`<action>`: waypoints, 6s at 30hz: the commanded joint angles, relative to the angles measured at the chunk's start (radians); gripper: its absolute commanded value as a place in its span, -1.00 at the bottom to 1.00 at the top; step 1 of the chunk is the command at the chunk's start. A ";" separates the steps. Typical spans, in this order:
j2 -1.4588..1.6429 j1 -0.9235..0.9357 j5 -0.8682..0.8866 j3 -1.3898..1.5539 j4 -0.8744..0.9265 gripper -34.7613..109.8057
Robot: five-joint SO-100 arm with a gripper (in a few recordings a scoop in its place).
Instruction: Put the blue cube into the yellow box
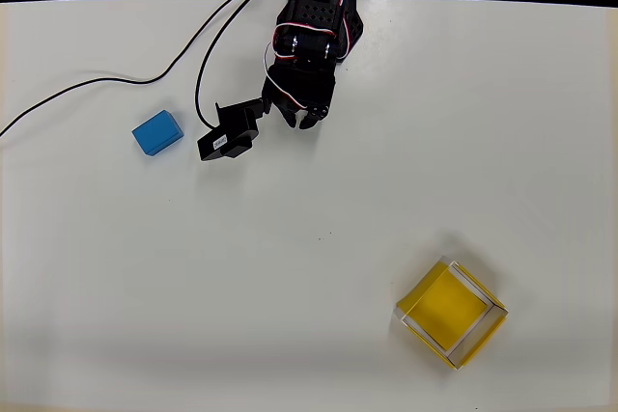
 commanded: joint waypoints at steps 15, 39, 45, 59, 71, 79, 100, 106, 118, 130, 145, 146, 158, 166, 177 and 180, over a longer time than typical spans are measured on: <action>0.018 0.054 -0.060 0.008 -0.051 -0.20; -0.652 0.560 -0.006 -0.841 -0.100 0.13; -0.841 0.724 0.005 -1.003 -0.114 0.13; -1.226 0.891 0.006 -1.200 -0.284 0.19; -1.486 0.942 0.026 -1.235 -0.410 0.21; -1.629 0.960 0.026 -1.235 -0.518 0.21; -1.769 0.900 0.080 -1.227 -0.652 0.17; -1.772 0.871 0.061 -1.198 -0.678 0.15; -1.746 0.848 0.014 -1.123 -0.684 -0.03; -1.704 0.833 -0.044 -1.065 -0.681 -0.14; -1.632 0.828 -0.109 -1.002 -0.724 -0.29; -1.629 0.828 -0.117 -1.000 -0.723 -0.29; -1.578 0.824 -0.129 -1.057 -0.670 -0.33; -1.611 0.822 -0.114 -1.177 -0.551 -0.33; -1.531 0.750 -0.104 -1.244 -0.548 -0.33; -1.508 0.715 -0.104 -1.256 -0.558 -0.33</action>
